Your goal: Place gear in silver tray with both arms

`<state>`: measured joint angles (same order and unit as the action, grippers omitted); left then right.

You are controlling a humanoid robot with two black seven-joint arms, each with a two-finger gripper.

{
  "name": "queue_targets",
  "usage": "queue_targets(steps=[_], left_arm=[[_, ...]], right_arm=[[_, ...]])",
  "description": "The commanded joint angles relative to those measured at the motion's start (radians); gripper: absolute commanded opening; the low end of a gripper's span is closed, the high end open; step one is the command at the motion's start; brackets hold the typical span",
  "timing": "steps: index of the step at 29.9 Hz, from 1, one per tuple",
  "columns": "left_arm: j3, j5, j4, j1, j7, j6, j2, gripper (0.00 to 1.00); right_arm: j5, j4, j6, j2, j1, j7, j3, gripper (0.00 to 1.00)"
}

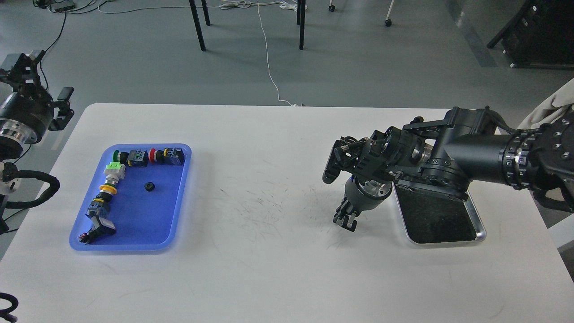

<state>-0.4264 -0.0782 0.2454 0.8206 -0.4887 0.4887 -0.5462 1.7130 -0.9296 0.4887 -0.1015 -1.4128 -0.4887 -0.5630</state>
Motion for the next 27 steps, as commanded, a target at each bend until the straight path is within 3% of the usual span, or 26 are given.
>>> queue_targets(steps=[1,7,17,27], left_arm=[[0.0,0.0,0.0,-0.001,0.0,0.0,0.0,0.98],[0.0,0.0,0.0,-0.001,0.0,0.0,0.0,0.98],[0.0,0.0,0.0,-0.003,0.0,0.0,0.0,0.98],[0.0,0.0,0.0,-0.004,0.0,0.0,0.0,0.98]], right_arm=[[0.002,0.0,0.0,-0.003,-0.017,0.0,0.0,0.08],[-0.01,0.002,0.0,-0.046,-0.072,0.0,0.003,0.03],[-0.026,-0.048,0.0,-0.312,-0.193,0.0,0.02,0.01],[-0.021,-0.051,0.0,-0.526,-0.195,0.0,0.02,0.01]])
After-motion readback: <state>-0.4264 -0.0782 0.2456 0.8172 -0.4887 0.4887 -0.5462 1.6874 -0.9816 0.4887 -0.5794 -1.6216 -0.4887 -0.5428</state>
